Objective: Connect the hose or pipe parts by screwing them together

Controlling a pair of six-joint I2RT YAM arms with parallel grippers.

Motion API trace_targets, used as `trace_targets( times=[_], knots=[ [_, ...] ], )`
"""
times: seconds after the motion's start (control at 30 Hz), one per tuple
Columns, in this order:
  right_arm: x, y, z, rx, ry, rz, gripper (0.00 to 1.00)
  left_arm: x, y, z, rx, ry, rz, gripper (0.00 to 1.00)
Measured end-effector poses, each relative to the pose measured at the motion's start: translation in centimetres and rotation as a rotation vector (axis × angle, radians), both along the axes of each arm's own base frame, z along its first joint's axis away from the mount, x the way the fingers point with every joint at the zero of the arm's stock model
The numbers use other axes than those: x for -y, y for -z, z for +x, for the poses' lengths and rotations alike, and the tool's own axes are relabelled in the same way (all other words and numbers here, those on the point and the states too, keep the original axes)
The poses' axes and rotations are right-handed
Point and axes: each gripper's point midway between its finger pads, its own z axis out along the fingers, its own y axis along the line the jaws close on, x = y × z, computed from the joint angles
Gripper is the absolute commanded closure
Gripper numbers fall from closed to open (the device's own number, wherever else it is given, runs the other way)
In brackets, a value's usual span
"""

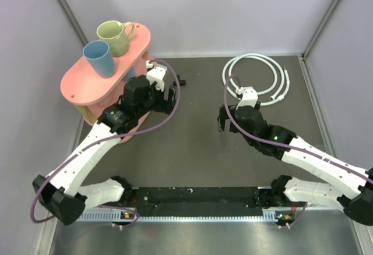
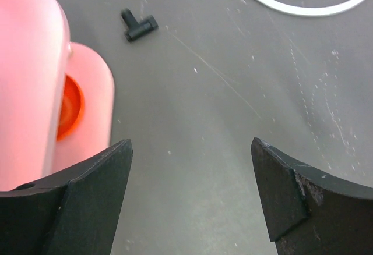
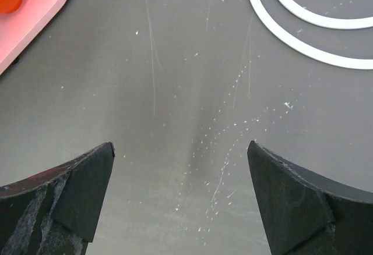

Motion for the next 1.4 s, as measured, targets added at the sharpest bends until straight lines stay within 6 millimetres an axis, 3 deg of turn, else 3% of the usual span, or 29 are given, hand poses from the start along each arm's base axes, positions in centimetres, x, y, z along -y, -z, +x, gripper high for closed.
trace_targets(
  times=[0.2, 0.3, 0.5, 0.6, 0.8, 0.97, 1.1, 1.4],
  knots=[
    [0.1, -0.9, -0.2, 0.018, -0.004, 0.036, 0.03, 2.5, -3.1, 4.2, 0.037, -0.011, 0.083, 0.15],
    [0.6, -1.4, -0.7, 0.032, -0.001, 0.071, 0.03, 4.1, -2.9, 6.3, 0.031, 0.001, 0.128, 0.15],
    [1.8, -1.9, -2.1, 0.058, -0.006, 0.14, 0.04, 7.7, 1.1, 11.5, -0.029, 0.033, 0.252, 0.16],
    [2.4, -2.8, -2.8, 0.088, -0.014, 0.18, 0.04, 9.5, 4.0, 14.6, -0.061, 0.039, 0.314, 0.14],
    [3.8, -4.3, -3.9, 0.145, -0.018, 0.252, 0.05, 10.9, 11.0, 18.7, -0.151, 0.059, 0.401, 0.14],
    [4.3, -5.0, -4.3, 0.168, -0.022, 0.277, 0.05, 10.0, 16.7, 21.4, -0.25, 0.069, 0.44, 0.13],
    [4.0, -4.8, -4.4, 0.163, -0.038, 0.274, 0.05, 7.9, 19.4, 22.6, -0.315, 0.052, 0.44, 0.12],
    [3.2, -4.0, -4.4, 0.131, -0.063, 0.254, 0.05, 4.5, 20.8, 25.4, -0.334, 0.018, 0.428, 0.1]
  ],
)
